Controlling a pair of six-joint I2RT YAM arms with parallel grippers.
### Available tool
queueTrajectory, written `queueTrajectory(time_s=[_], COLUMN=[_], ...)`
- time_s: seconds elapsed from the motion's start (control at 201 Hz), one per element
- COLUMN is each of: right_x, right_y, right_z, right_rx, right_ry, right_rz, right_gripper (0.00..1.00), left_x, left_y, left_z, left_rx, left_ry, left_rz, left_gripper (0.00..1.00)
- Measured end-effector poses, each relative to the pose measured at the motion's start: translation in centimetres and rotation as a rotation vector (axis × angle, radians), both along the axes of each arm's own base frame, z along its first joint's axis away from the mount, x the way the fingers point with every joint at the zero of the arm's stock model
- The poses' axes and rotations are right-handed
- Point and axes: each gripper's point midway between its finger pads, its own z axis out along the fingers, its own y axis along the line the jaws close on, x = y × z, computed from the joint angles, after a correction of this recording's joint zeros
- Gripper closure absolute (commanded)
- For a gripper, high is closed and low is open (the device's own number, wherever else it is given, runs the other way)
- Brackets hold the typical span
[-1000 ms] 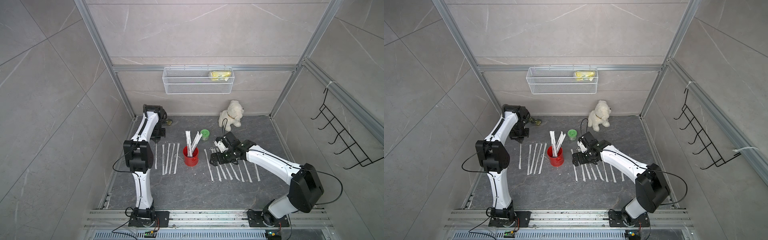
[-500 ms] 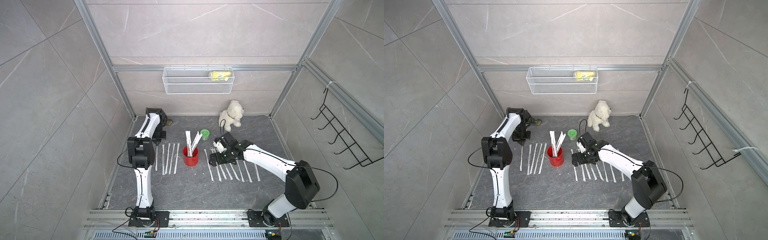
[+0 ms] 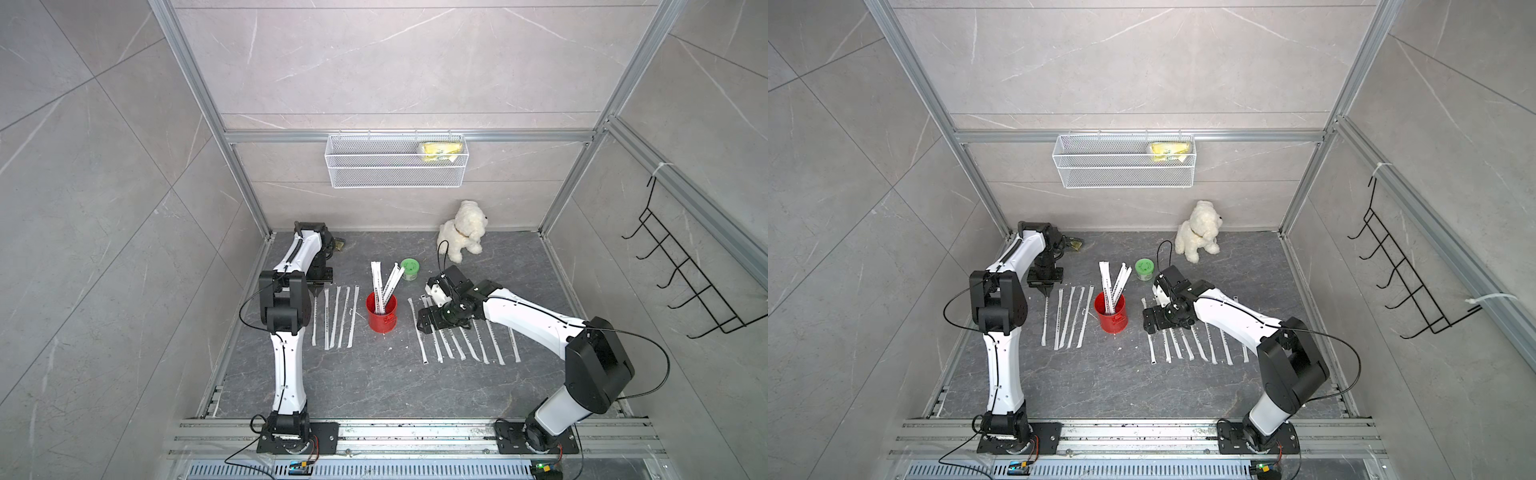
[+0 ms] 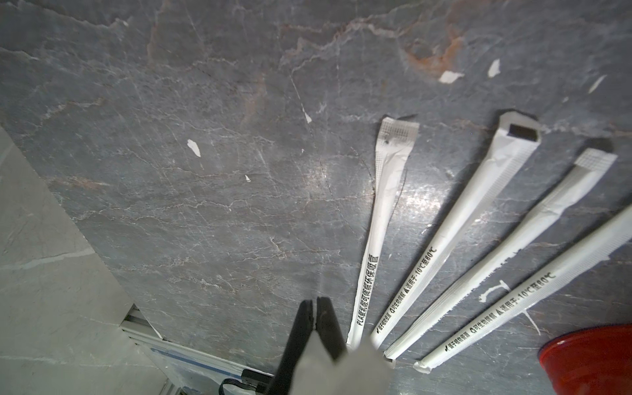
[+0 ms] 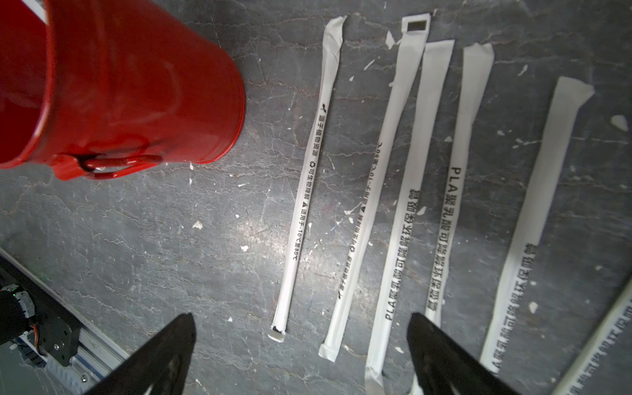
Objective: Take the straws out of the storage container
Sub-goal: Place the straw at the center of the board.
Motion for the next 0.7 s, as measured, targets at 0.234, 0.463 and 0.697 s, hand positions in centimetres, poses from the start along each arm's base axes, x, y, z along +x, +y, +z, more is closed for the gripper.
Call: queueTrajectory(time_s=[0.234,0.463,0.697], right_x=[0.00,0.05,0.18], right_y=[-0.01,-0.08,0.01], right_z=[-0.08,-0.51,-0.46], right_rx=[-0.001,-0.008,-0.004], right_ry=[0.002,0.011,0.006], right_rz=[-0.001,-0.003,-0.003], right_gripper=[0.00,0.00,0.00], left_x=[0.06,-0.05,-0.29], left_y=[-0.12,-0.10,-0.13], left_z=[-0.13,-0.65,-0.97], left_rx=[-0.009,-0.010,-0.012], left_ry=[-0.002,0.002,0.012], left_rz=[0.002,0.003,0.004], left_gripper=[0.93,0.93,0.92])
